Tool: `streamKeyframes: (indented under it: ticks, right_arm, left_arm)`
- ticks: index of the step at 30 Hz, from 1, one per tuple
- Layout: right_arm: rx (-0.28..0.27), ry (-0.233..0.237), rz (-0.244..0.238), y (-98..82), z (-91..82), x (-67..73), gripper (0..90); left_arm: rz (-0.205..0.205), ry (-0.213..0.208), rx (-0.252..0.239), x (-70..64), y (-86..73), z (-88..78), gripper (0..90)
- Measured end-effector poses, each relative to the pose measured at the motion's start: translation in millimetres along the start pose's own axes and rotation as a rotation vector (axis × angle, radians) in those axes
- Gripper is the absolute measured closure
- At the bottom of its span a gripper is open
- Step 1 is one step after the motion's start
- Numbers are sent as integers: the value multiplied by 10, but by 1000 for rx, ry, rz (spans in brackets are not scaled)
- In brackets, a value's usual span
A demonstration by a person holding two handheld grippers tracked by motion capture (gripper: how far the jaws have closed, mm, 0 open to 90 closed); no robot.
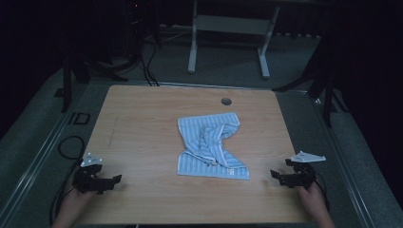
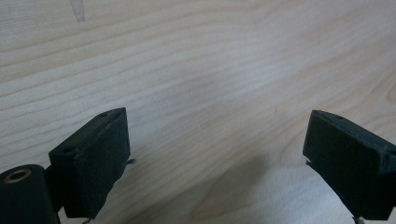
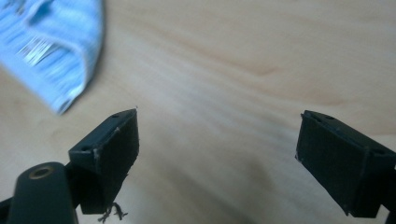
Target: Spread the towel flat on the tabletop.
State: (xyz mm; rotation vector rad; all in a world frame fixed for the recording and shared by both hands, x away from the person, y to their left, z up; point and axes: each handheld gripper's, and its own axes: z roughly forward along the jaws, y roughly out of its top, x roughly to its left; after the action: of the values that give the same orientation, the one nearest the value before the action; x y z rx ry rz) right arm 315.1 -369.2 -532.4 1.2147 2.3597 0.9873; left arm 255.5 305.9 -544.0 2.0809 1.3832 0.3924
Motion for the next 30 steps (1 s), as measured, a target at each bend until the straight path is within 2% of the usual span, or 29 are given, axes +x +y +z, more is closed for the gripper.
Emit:
streamKeyframes:
  ticks: [2, 4, 5, 7, 8, 9, 13, 16, 18, 20, 22, 25, 26, 28, 30]
  right_arm:
    - [86, 24, -23, 42, -7, -2, 131]
    - [165, 2, -66, 81, -24, 18, 131]
    - [197, 14, -70, 101, -36, 19, 130]
    - [233, 32, -76, 136, -61, 12, 130]
    - [233, 32, -76, 136, -61, 12, 130]
    - [251, 44, -75, 158, -77, 10, 130]
    - [317, 97, -84, 262, -144, 14, 130]
    - [387, 113, -103, 333, -153, 41, 132]
    - [438, 153, -105, 373, -139, 61, 137]
    - [500, 173, -135, 409, -114, 101, 143]
    - [566, 166, -159, 442, -81, 144, 144]
    - [649, 150, -198, 478, -25, 211, 158]
    - [649, 150, -198, 478, -25, 211, 158]
    - [719, 151, -204, 507, 30, 248, 158]
    - [744, 148, -216, 526, 65, 278, 158]
  left_arm:
    - [18, -17, 46, -10, 18, -21, 72]
    - [47, -33, 95, -25, 35, -40, 72]
    - [69, -37, 123, -30, 46, -48, 72]
    - [103, -48, 161, -39, 66, -71, 72]
    - [103, -48, 161, -39, 66, -71, 72]
    - [125, -60, 202, -45, 97, -97, 72]
    - [149, -60, 259, -69, 180, -128, 72]
    - [158, -80, 356, -89, 262, -111, 72]
    - [160, -76, 406, -104, 315, -88, 72]
    - [168, -69, 432, -126, 358, -64, 72]
    - [164, -76, 448, -152, 392, -43, 72]
    - [182, -86, 482, -207, 433, -10, 72]
    - [182, -86, 482, -207, 433, -10, 72]
    - [221, -93, 522, -278, 458, 30, 72]
    - [236, -107, 541, -316, 480, 55, 72]
